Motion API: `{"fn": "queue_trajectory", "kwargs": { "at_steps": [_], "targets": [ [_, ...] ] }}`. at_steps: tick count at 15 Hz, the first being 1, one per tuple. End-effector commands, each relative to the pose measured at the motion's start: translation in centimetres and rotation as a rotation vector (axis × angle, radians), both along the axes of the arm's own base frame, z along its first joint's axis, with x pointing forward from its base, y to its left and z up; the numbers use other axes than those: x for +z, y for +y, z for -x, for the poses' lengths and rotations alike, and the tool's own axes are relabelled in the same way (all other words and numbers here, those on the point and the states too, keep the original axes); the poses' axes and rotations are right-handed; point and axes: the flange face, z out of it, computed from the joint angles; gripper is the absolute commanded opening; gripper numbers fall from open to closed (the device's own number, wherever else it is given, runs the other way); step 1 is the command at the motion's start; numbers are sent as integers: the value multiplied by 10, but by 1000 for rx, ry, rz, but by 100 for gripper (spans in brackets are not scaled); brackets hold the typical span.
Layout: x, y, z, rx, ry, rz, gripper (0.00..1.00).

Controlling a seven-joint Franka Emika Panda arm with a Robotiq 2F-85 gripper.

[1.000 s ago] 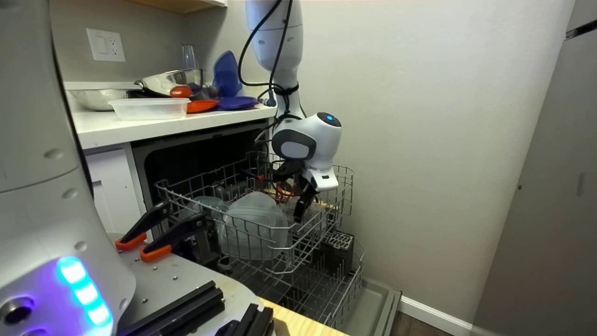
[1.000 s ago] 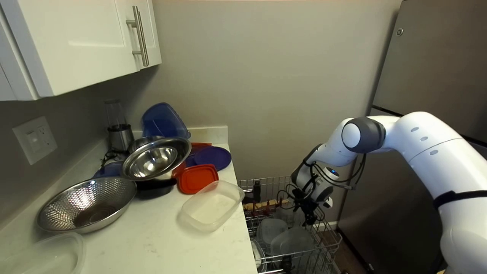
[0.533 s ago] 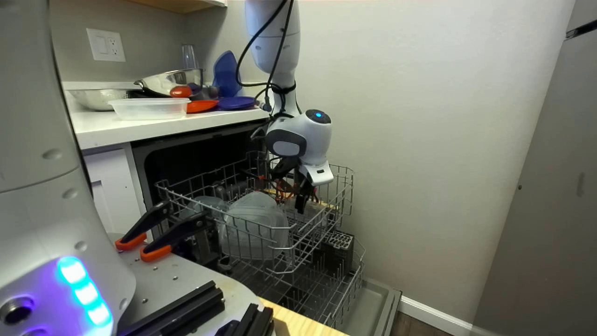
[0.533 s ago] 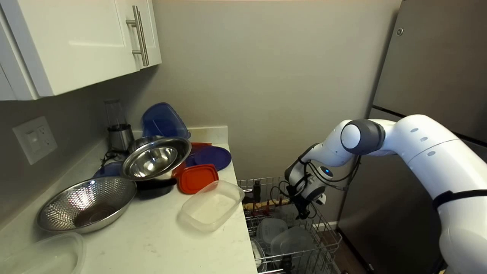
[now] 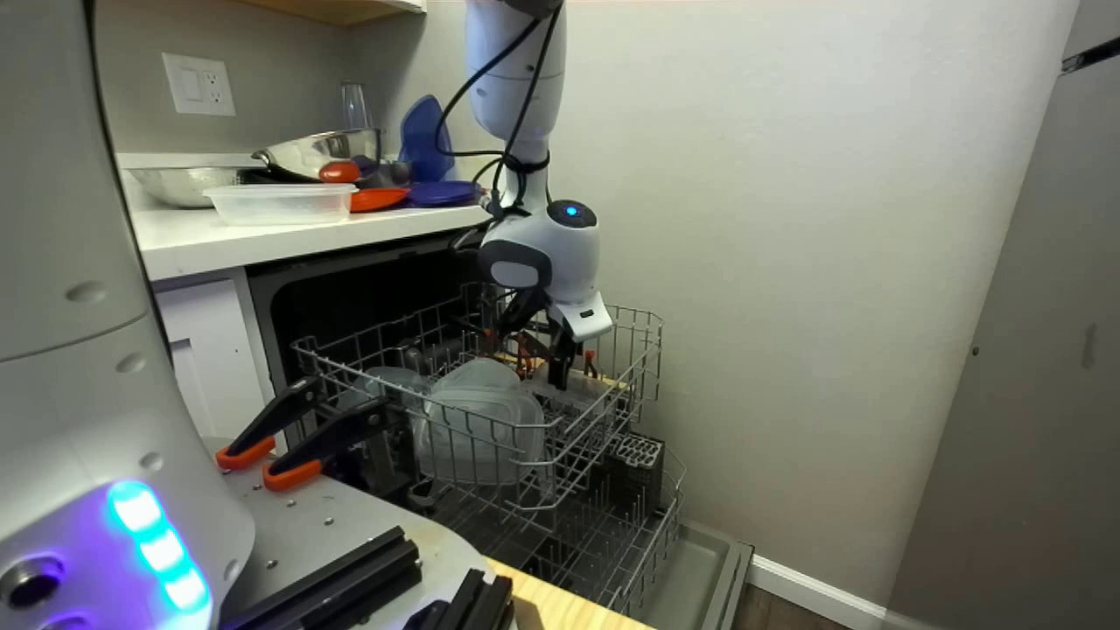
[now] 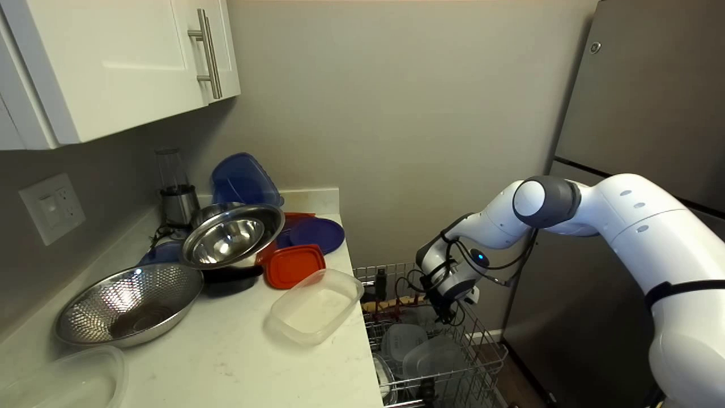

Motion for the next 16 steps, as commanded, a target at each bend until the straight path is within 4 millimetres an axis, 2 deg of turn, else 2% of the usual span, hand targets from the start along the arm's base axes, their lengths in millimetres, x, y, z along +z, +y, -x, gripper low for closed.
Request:
{"fn": "queue_trajectory", "kwargs": {
  "at_steps": [1,6,9,12,14,16],
  "targets": [
    [13,-1,-7,29,-43,49,100],
    [54,-6,-5,54,-90,176,100],
    [94,-6,-28,48,-196,230,100],
    [122,-8,-53,45,-274,253,100],
    [131,-13,-62,46,-299,258,100],
    [133,-16,-60,41,-295,251,100]
  ]
}}
